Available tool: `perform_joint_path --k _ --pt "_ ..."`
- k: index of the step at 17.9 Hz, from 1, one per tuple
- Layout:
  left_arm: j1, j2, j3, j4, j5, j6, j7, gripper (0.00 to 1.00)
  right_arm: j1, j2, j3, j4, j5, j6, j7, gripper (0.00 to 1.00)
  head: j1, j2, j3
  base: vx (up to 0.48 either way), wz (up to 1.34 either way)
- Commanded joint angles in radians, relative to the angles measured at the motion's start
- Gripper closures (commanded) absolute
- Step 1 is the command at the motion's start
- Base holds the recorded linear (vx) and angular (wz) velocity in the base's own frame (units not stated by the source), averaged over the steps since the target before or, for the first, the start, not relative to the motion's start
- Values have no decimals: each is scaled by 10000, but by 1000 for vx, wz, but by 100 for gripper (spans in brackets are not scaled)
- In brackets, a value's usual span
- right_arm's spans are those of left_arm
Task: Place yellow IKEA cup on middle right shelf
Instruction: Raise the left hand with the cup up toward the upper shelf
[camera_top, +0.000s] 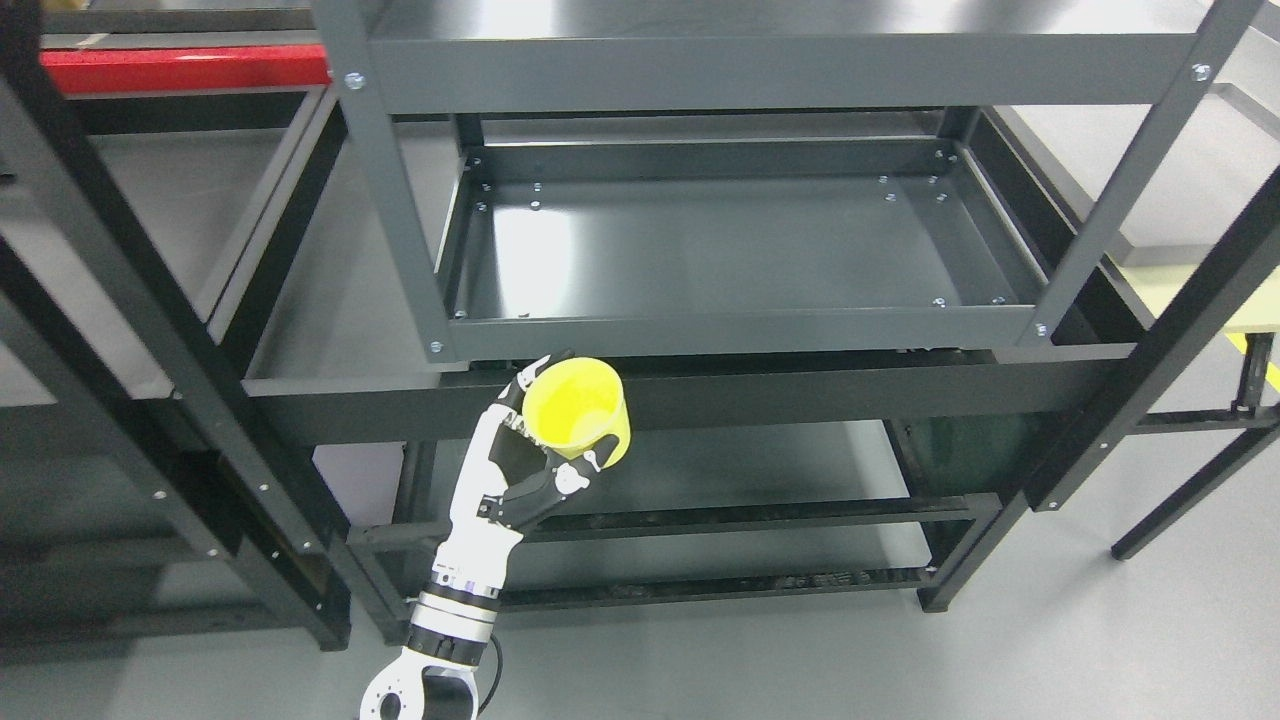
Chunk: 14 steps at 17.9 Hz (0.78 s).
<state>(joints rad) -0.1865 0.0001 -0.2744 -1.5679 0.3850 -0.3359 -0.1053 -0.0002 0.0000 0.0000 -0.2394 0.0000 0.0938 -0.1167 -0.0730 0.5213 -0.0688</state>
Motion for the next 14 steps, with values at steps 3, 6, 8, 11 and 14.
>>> perform_joint_path --k 3,6,8,11,14 --pt "-1001 174 -1258 -549 -76 -1 10 98 140 -175 168 1 -245 -2 1 1 0 -2 0 74 -215" --pt "-1202 174 -1641 -764 -184 -1 10 98 140 -175 168 1 -245 -2 1 1 0 -2 0 87 -133" --pt "-1462 174 -1858 -932 -199 -1 25 98 140 -175 168 -14 -245 -2 1 1 0 -2 0 105 -137" --pt "-2075 174 -1766 -1560 -199 -1 25 98 140 -175 168 1 -245 -2 1 1 0 -2 0 123 -24" --pt "-2368 174 -2071 -2068 -199 -16 -5 98 140 -175 168 1 -245 -2 1 1 0 -2 0 147 127"
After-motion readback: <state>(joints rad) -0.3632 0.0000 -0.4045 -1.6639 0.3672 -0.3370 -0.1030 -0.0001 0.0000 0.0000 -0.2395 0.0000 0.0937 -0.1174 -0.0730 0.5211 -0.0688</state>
